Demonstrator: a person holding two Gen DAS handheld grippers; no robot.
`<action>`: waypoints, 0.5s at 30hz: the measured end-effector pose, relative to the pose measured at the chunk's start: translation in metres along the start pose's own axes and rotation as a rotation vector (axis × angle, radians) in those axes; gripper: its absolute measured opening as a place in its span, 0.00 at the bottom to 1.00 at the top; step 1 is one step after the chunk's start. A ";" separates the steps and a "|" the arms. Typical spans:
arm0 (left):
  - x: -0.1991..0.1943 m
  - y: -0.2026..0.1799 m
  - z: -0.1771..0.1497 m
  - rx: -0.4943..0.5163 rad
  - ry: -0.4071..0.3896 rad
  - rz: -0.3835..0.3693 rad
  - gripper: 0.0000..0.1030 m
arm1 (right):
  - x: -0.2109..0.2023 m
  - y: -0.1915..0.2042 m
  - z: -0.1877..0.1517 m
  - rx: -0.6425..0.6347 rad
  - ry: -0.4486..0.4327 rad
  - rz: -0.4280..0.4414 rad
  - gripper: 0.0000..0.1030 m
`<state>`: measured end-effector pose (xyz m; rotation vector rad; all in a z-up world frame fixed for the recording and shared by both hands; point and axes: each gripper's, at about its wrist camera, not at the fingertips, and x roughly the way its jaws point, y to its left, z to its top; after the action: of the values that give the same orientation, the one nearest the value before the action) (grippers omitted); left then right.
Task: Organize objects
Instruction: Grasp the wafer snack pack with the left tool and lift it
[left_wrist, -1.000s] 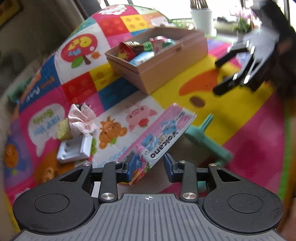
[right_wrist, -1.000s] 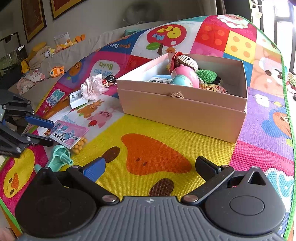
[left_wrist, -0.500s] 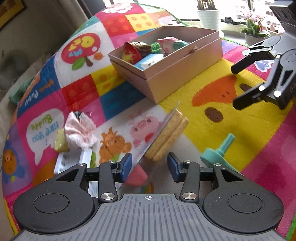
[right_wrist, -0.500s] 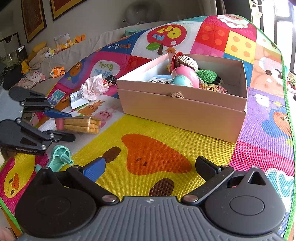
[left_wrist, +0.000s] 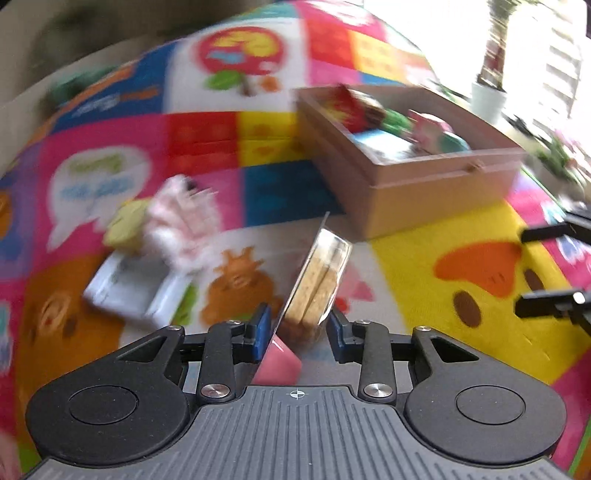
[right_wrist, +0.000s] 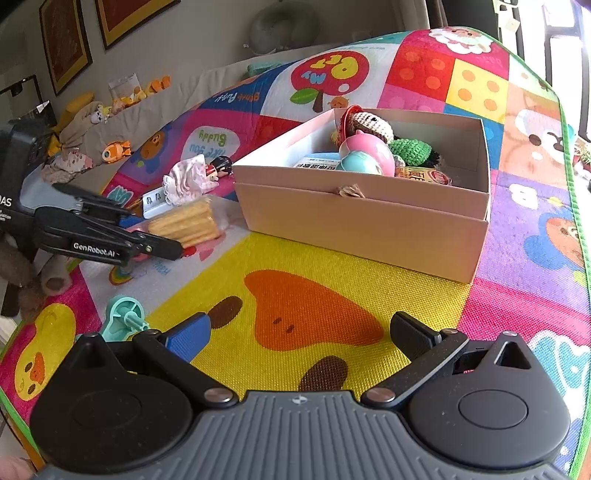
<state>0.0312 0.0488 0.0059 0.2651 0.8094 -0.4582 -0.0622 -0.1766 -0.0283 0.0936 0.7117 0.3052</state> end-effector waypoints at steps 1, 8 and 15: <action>-0.006 0.003 -0.006 -0.042 -0.014 0.011 0.32 | -0.001 0.003 0.000 -0.006 0.003 -0.002 1.00; -0.057 0.014 -0.063 -0.288 -0.072 0.023 0.31 | -0.011 0.064 -0.004 -0.067 0.039 0.240 0.97; -0.080 0.013 -0.087 -0.395 -0.084 0.039 0.27 | 0.015 0.115 -0.003 -0.204 0.102 0.206 0.79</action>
<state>-0.0657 0.1176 0.0088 -0.1045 0.7927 -0.2628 -0.0815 -0.0624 -0.0190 -0.0437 0.7697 0.5809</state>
